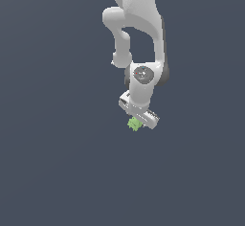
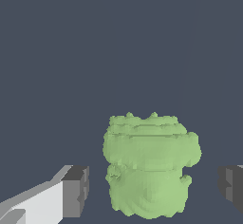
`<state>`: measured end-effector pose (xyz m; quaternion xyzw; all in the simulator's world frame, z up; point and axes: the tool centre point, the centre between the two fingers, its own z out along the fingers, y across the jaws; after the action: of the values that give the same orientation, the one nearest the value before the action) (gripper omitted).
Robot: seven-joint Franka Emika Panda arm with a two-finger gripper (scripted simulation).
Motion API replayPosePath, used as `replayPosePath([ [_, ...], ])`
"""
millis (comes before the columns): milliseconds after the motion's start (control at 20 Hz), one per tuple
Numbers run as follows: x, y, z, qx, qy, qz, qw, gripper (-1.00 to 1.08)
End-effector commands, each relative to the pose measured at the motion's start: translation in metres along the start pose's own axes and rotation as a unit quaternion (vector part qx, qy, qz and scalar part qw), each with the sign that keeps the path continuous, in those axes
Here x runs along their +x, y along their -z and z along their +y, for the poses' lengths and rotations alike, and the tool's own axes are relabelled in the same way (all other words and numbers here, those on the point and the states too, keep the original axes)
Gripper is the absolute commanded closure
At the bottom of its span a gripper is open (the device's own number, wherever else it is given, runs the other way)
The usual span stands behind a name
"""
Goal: Pick up the object and move it to a goal position.
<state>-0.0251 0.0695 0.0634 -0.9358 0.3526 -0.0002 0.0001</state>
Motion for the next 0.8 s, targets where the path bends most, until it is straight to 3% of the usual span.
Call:
replayPosePath([
  [0,0.000,-0.013,0.001,0.000,-0.001,0.000,1.0000,-0.92],
  [350,0.000,-0.026,0.000,0.000,-0.001,0.000,1.0000,-0.92],
  [400,0.000,-0.026,0.000,0.000,-0.001,0.000,1.0000,1.08],
  [750,0.000,-0.026,0.000,0.000,-0.001,0.000,1.0000,1.08],
])
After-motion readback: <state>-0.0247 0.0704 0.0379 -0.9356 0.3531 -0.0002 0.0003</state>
